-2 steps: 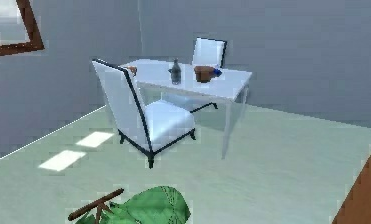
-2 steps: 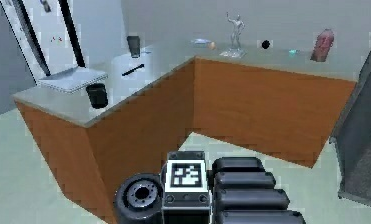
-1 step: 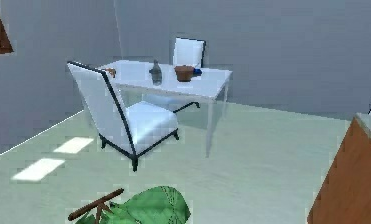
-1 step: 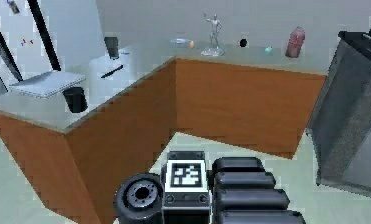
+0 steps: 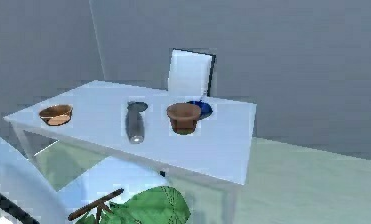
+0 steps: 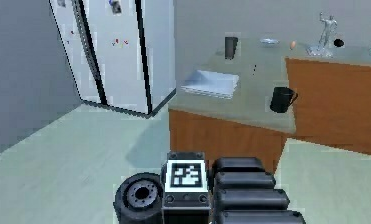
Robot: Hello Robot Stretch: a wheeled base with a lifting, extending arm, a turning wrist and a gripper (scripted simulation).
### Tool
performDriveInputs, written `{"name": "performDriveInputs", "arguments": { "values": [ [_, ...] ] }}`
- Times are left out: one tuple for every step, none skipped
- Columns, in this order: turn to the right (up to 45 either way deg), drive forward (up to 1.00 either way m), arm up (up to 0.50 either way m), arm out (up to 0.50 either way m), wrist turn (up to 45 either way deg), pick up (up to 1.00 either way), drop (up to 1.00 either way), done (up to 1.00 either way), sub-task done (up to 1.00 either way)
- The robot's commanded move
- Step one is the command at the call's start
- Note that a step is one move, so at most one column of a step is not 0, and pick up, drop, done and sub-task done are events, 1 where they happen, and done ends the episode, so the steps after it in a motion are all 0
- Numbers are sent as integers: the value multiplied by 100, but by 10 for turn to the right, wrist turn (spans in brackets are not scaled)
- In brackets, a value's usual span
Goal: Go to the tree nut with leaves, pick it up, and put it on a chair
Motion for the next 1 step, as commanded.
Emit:
{"name": "performDriveInputs", "arguments": {
  "values": [
    [30,0,0,0,0,0,0,0,0]
  ]
}}
